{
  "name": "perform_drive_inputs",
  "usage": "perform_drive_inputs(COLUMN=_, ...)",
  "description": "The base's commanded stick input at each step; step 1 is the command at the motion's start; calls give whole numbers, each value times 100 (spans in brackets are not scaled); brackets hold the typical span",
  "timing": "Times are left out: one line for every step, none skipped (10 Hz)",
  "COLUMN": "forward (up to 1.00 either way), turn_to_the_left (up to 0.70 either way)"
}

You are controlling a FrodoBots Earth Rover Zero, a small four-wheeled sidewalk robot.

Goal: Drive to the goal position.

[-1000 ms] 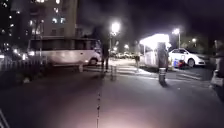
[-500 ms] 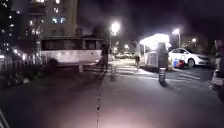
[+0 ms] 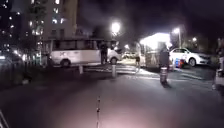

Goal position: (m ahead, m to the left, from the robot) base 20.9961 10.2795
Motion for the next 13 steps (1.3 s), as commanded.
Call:
perform_drive_inputs(forward=45, turn_to_the_left=0)
perform_drive_inputs(forward=45, turn_to_the_left=0)
perform_drive_inputs(forward=45, turn_to_the_left=0)
perform_drive_inputs(forward=45, turn_to_the_left=0)
perform_drive_inputs(forward=45, turn_to_the_left=0)
perform_drive_inputs(forward=45, turn_to_the_left=0)
perform_drive_inputs(forward=45, turn_to_the_left=0)
perform_drive_inputs(forward=45, turn_to_the_left=0)
perform_drive_inputs(forward=45, turn_to_the_left=0)
perform_drive_inputs(forward=45, turn_to_the_left=0)
perform_drive_inputs(forward=45, turn_to_the_left=0)
perform_drive_inputs(forward=45, turn_to_the_left=22)
perform_drive_inputs(forward=45, turn_to_the_left=27)
